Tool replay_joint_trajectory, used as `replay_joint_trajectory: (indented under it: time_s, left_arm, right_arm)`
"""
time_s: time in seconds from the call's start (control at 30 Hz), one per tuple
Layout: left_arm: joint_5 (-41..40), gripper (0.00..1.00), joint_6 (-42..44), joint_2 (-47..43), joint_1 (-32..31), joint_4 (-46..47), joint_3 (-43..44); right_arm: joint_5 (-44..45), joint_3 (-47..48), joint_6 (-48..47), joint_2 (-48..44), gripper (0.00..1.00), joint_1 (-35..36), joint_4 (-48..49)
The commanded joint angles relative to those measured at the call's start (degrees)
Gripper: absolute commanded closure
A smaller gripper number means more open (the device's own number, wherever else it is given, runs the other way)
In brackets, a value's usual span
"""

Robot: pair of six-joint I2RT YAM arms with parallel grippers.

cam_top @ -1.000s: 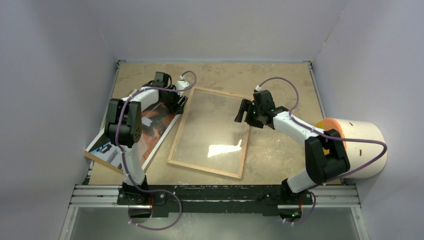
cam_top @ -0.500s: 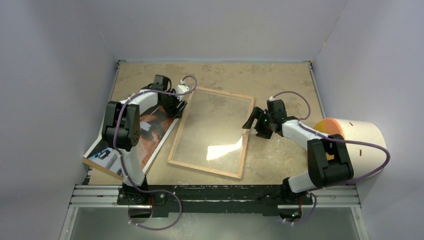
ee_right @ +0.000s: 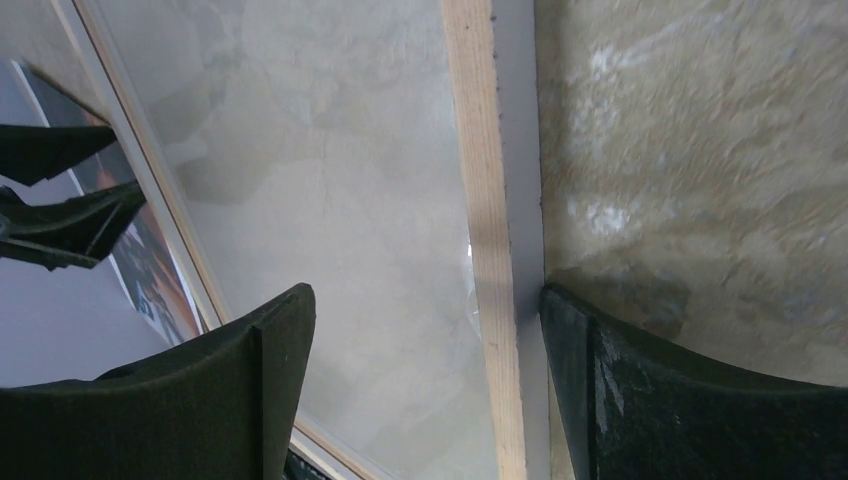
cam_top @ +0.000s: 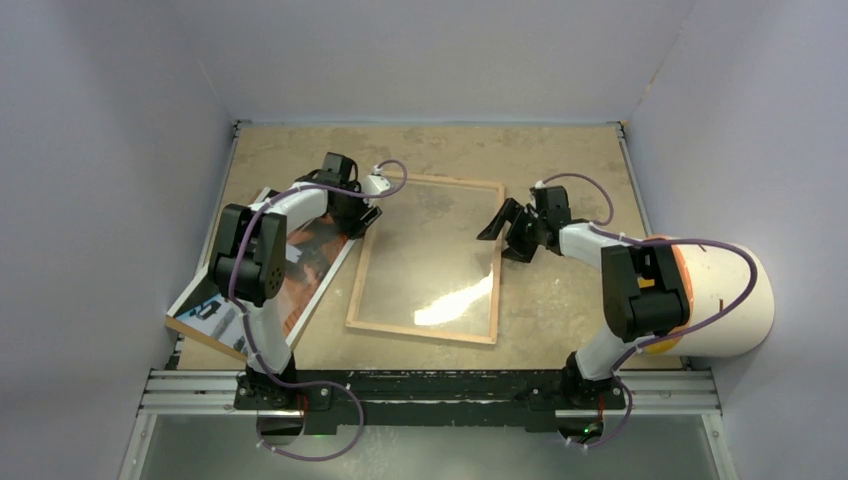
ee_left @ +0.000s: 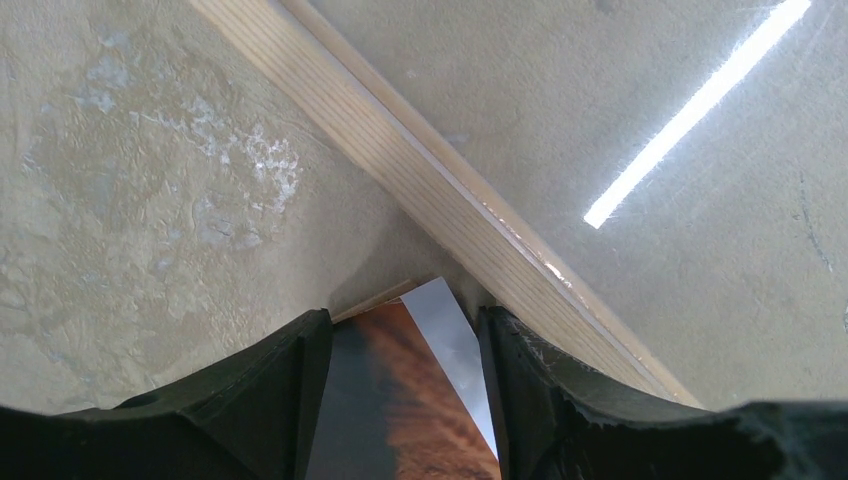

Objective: Put the photo into the frame
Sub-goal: Place the photo frame item in the photo frame, then pick up the photo at the center of the board.

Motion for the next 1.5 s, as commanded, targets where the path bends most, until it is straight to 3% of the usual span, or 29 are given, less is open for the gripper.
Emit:
replay_joint_trajectory:
  time_s: [0.0, 0.4, 0.6, 0.7, 0.8, 0.93, 1.1, 1.2, 1.37, 1.47]
  left_arm:
    - [3.55, 0.41, -1.91, 3.67, -3.91, -4.97, -0.86]
    - [5.94, 0.4, -2.74, 3.58, -5.71, -7.62, 3.73]
    - [5.06, 0.21, -2.74, -0.35, -1.57, -14.26, 9.85]
    - [4.81, 0.09, -2.8, -3.02, 3.27, -18.05, 14.42]
    - [2.66, 0.07, -0.96, -5.69, 8.7, -22.14, 18.98]
    - [-8.27, 0.05, 2.62, -9.72, 16.54, -22.12, 18.44]
    - [-24.21, 0.07, 6.98, -11.97, 28.47, -11.68, 11.36]
    - [-29.76, 0.11, 7.89, -10.37, 34.95, -6.42, 9.84]
    - [-36.92, 0.12, 11.7, -9.88, 38.96, 8.77, 0.83]
    - [-37.56, 0.14, 11.7, -7.49, 40.01, 12.87, -1.54]
  right_arm:
    - [-3.01, 3.77, 0.39, 3.02, 0.17, -0.87, 2.74]
    - [10.02, 8.64, -5.02, -0.74, 0.16, -2.2, -8.71]
    - [15.7, 12.83, -5.81, -5.99, 0.16, -0.25, -11.72]
    - [17.35, 14.69, -3.91, -7.78, 0.17, 3.85, -12.13]
    - [18.6, 17.3, -1.3, -7.84, 0.17, 11.22, -10.95]
    - [18.9, 22.29, 3.01, -4.46, 0.17, 22.55, -7.99]
    - [18.76, 29.92, 6.49, 5.63, 0.18, 37.5, -5.04]
    - [18.43, 35.02, 7.2, 12.18, 0.18, 43.33, -4.61]
    - [17.34, 39.03, 8.55, 20.04, 0.18, 48.55, -4.18]
    - [16.71, 39.81, 9.34, 22.95, 0.18, 49.44, -4.17]
